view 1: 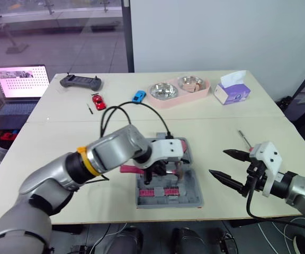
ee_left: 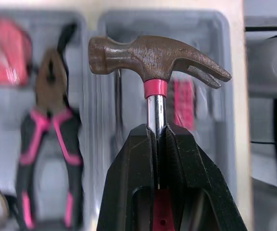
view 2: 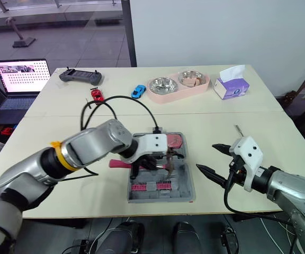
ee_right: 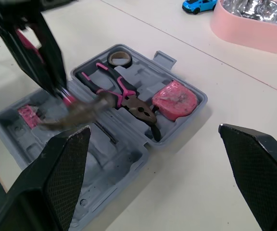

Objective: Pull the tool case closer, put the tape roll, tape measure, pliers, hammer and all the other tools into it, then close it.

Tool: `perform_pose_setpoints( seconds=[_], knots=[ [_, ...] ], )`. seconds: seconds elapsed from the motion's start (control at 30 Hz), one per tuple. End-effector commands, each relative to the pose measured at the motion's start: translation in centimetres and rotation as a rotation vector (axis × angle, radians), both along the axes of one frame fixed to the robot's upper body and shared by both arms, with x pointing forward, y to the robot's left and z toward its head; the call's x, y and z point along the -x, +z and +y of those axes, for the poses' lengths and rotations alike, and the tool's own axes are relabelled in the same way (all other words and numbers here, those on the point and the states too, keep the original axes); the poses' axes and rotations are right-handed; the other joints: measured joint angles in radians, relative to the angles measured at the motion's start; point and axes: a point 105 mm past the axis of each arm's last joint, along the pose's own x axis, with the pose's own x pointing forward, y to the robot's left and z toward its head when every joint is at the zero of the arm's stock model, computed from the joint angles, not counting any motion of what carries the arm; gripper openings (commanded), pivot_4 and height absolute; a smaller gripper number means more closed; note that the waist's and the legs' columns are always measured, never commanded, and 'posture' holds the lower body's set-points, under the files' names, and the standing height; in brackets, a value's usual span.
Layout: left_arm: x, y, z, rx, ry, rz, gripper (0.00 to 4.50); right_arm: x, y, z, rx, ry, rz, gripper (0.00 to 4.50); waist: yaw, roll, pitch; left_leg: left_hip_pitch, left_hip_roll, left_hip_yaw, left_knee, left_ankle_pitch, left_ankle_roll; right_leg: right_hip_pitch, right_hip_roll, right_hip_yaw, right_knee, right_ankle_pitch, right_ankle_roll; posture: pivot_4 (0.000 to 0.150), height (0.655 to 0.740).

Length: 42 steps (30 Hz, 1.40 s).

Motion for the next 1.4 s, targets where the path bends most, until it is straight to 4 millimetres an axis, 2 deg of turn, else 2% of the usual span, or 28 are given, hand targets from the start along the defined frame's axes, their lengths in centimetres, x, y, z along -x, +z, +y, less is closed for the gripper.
perform_pose_setpoints(
  seconds=[0.03, 0.33, 0.7, 1.0, 1.4],
  knots=[
    [0.4, 0.1, -1.5, 0.002, -0.03, -0.037, 0.04, 0.2, 1.1, 0.1, 0.025, 0.012, -0.048, 4.5, 0.001, 0.0, 0.0, 0.0, 0.0, 0.0, 0.0, 0.0, 0.0, 0.0, 0.0, 0.0, 0.0, 0.0, 0.0, 0.15, 0.74],
    [0.5, -1.8, -3.6, -0.026, -0.03, -0.032, 0.04, 0.8, 1.1, 0.6, 0.042, 0.059, -0.021, 4.5, 0.001, 0.0, 0.0, 0.0, -0.001, 0.0, 0.002, 0.0, 0.0, 0.001, -0.001, 0.0, 0.001, 0.0, 0.0, 0.15, 0.74],
    [-0.6, -3.9, -3.3, -0.068, -0.028, -0.022, 0.04, 1.0, 1.1, 0.4, 0.07, 0.088, 0.0, 4.5, 0.002, 0.0, 0.0, 0.0, -0.001, 0.0, 0.002, 0.0, 0.0, 0.001, -0.001, 0.0, 0.001, 0.0, 0.0, 0.15, 0.74],
    [-1.0, -5.2, -4.1, -0.061, -0.059, -0.011, 0.04, 1.6, 0.8, 0.4, 0.066, 0.068, 0.009, 4.5, 0.002, 0.001, 0.0, 0.0, -0.001, 0.0, 0.003, 0.0, 0.0, 0.001, -0.001, 0.0, 0.001, 0.0, 0.0, 0.15, 0.74],
    [-2.2, -6.1, -2.8, -0.114, -0.052, -0.034, 0.04, 2.0, 0.7, 0.6, 0.06, 0.054, 0.012, 4.5, 0.003, 0.002, -0.001, 0.001, -0.001, 0.0, 0.005, 0.0, 0.001, 0.004, -0.002, -0.001, 0.001, 0.0, 0.0, 0.15, 0.74]
  ],
)
